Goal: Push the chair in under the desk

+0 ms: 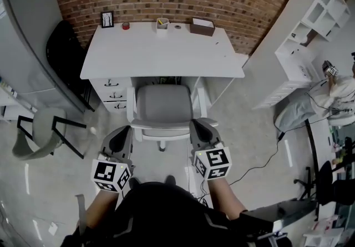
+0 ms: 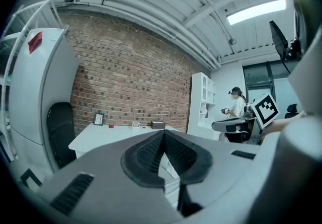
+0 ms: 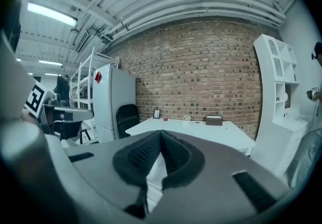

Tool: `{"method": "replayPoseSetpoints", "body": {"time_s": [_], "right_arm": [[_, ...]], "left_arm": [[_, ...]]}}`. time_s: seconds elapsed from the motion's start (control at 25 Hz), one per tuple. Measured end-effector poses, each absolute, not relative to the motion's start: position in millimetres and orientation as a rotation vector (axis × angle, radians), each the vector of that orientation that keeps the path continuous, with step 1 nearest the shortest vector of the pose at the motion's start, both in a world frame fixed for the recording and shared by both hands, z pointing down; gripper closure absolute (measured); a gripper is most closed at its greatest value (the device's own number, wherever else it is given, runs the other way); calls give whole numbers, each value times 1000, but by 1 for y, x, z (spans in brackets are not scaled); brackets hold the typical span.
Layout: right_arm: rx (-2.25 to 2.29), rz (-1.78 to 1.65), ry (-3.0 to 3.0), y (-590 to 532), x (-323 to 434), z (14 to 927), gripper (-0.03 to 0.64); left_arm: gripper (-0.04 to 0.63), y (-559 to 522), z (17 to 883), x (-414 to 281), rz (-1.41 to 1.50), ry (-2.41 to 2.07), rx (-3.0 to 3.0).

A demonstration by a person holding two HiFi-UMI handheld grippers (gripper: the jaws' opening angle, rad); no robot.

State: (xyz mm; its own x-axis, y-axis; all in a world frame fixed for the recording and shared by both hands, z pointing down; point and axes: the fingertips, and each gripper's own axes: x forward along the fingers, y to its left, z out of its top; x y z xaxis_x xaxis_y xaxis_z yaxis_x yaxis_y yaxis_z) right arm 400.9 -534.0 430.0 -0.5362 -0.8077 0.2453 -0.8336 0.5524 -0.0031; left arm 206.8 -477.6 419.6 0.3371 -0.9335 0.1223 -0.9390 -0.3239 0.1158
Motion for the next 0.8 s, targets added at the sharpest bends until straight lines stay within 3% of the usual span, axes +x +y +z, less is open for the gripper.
{"method": "replayPoseSetpoints", "body": {"time_s": [0.8], "right_arm": [[1414,103,-2629,-531,379,404,609]], "left_arm": [[588,-474,407,198,52,-1730,2472]]}}
